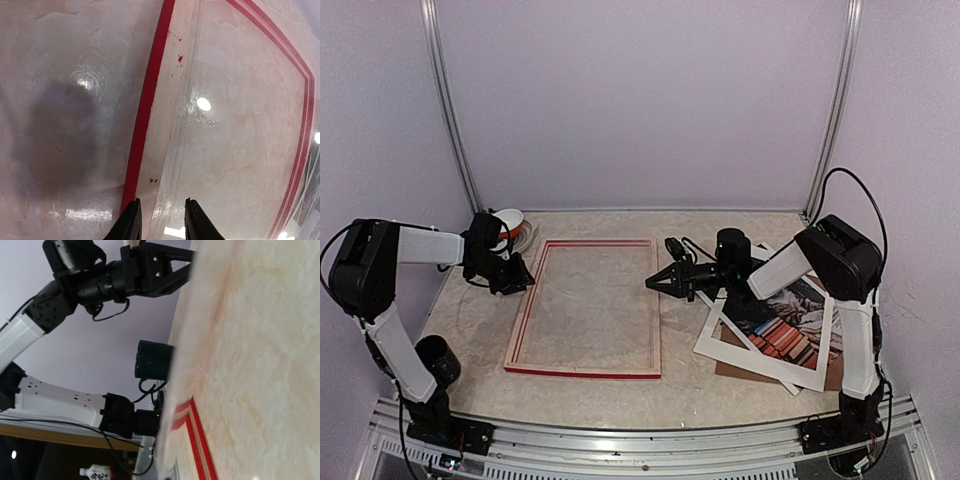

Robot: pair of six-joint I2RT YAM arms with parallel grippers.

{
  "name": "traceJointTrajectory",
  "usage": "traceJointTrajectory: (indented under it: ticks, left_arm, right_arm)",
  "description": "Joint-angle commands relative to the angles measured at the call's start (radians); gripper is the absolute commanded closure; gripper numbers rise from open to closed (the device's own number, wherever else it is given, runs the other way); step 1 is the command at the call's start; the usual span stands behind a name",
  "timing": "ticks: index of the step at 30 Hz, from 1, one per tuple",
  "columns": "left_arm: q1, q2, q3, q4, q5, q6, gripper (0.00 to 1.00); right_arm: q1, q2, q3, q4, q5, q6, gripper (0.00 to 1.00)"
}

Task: Put the photo into the frame
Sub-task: Place the glass panel at the frame body.

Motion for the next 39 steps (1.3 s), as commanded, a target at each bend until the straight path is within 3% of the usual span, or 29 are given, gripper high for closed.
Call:
traceJointTrajectory:
  ticks: [1, 17, 29, 35, 39]
  left_arm:
    - [0.001, 0.019, -0.011, 0.02, 0.016, -0.003, 0.7]
    - [-0.018, 0.039, -0.008, 0.016, 0.027, 0.003, 0.7]
    - [-0.036, 0.06, -0.006, 0.014, 0.028, 0.003, 0.7]
    - [-0.038, 0.062, -0.006, 0.015, 0.029, 0.003, 0.7]
    - [-0.038, 0.063, -0.004, 0.013, 0.03, 0.003, 0.7]
  right_arm:
    - [0.019, 0.029, 0.037, -0.039, 0.001, -0.06, 1.0]
    - [0.039, 0.079, 0.084, -0.135, 0.016, -0.119, 1.0]
    - [0.045, 0.144, 0.068, 0.092, -0.02, 0.091, 1.0]
    - [0.046, 0.128, 0.068, 0.034, -0.013, 0.064, 1.0]
    - [0.045, 0.131, 0.063, 0.092, -0.015, 0.136, 1.0]
